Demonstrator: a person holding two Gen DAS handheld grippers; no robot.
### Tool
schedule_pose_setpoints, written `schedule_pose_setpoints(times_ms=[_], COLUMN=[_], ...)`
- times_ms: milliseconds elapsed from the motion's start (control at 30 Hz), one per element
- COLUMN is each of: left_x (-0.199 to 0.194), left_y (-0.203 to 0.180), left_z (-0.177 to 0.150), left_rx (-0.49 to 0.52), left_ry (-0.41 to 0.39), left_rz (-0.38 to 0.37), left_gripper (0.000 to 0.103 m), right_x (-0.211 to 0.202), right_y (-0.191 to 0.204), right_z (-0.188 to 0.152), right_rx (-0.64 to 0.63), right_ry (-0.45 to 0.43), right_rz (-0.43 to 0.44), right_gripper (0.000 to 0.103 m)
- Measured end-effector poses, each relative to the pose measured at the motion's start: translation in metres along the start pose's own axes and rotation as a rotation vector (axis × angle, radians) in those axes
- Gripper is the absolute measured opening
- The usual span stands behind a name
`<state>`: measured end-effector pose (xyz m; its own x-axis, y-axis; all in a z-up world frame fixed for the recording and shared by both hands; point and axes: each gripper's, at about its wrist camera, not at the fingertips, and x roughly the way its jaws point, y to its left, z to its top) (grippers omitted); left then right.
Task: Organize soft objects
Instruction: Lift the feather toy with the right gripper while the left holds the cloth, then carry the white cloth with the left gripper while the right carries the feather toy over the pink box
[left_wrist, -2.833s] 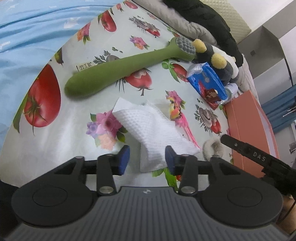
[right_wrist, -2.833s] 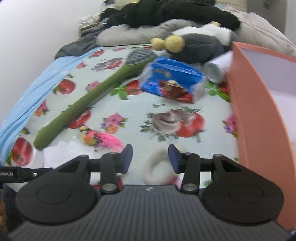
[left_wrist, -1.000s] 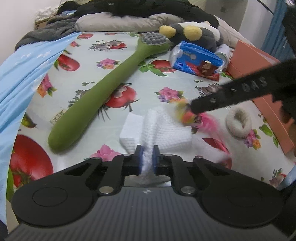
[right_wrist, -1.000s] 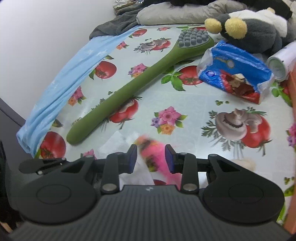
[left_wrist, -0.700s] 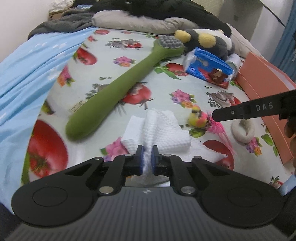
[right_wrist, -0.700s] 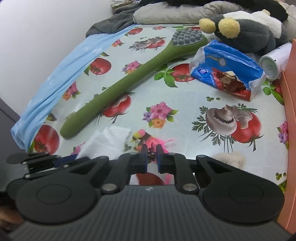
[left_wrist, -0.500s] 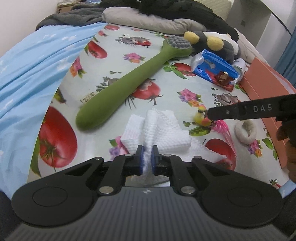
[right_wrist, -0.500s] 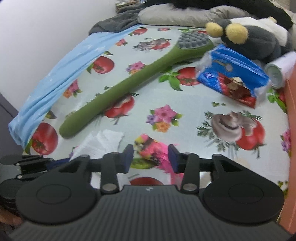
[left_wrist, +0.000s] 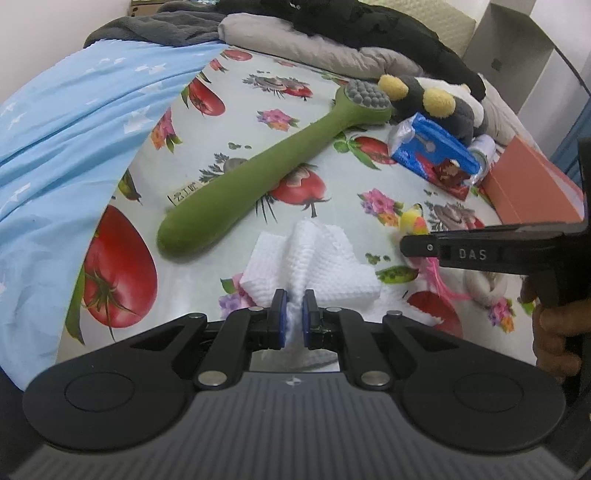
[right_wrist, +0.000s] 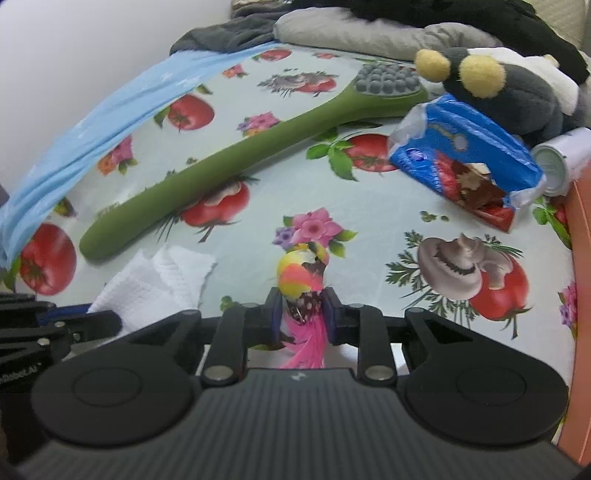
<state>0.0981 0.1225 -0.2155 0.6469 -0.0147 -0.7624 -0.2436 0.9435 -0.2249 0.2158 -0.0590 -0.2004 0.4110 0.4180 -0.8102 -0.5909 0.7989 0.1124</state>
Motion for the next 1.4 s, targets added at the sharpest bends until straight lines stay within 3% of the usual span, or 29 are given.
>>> schedule_pose_setpoints(times_ms=[333, 1067, 1400], left_x=[-0.027, -0.147, -0.190], left_y=[-0.013, -0.065, -0.099], left_z=[0.014, 0.031, 0.030], left_rx=[-0.029, -0.007, 0.009], left_ry=[-0.058, -0.235, -0.272], left_rz=[-0.016, -0.092, -0.159], left_gripper=[0.010, 0.010, 0.010], right_x=[-0.055, -0.201, -0.253], right_y=[0.002, 0.009, 0.002], right_z=[0.000, -0.021, -0.036], right_rx=[0.043, 0.144, 0.172], right_ry=[-0.076, -0.290, -0.372], right_rz=[0.004, -0.026, -0.059], right_gripper=[0.027, 0.027, 0.027])
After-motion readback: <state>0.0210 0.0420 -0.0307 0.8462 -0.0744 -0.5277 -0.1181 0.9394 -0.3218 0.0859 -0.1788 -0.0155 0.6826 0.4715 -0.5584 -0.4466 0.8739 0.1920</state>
